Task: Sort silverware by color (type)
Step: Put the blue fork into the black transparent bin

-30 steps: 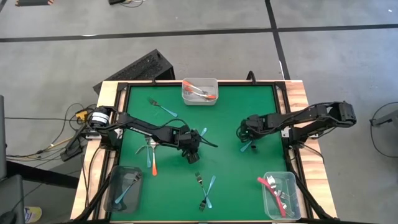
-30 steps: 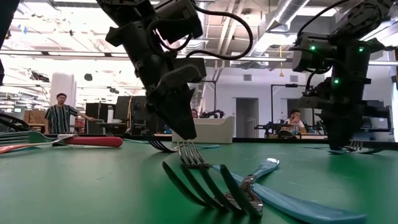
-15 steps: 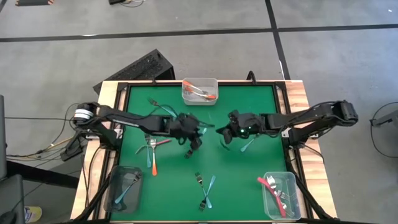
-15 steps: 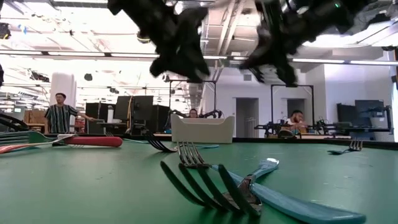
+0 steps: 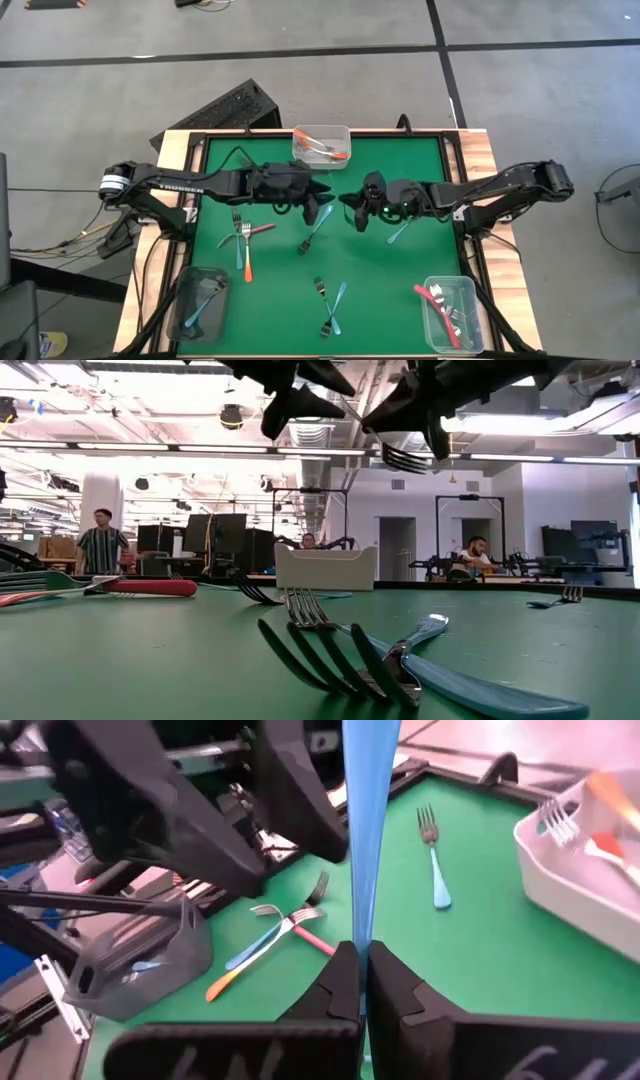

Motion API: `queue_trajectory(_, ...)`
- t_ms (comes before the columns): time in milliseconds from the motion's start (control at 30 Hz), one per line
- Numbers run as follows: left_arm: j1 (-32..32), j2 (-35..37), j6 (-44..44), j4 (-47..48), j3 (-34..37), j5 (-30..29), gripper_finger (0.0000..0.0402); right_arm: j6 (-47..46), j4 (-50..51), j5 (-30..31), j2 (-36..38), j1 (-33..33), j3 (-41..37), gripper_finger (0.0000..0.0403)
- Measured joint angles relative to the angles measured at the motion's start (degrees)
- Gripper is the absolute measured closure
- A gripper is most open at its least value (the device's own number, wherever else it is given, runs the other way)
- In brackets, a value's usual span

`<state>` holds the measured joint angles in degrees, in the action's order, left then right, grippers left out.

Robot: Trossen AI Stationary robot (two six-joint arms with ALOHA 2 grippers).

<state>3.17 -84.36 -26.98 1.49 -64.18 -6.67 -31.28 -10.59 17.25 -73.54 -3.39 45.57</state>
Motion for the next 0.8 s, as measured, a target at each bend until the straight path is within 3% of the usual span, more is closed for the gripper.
queue_trajectory(200,1.79,-0.02,-5.14,-0.29,0.00,-1.86,0.0257,3.61,0.08,2.63,0.00,-0.09,0.23,0.0391)
queue_trajectory(533,1.90,-0.04,-0.11,-7.47,0.02,-4.38,0.0263,6.50,-0.37,2.48,0.04,-0.36,0.23,0.0391)
queue_trajectory(667,2.52,-0.04,-0.34,-7.46,0.02,-4.56,0.0300,7.49,-0.68,2.43,0.04,-0.76,0.23,0.0391)
queue_trajectory(800,3.05,-0.04,-0.67,-7.38,0.02,-4.04,0.0370,8.00,-0.48,2.65,0.04,-1.30,0.23,0.0391)
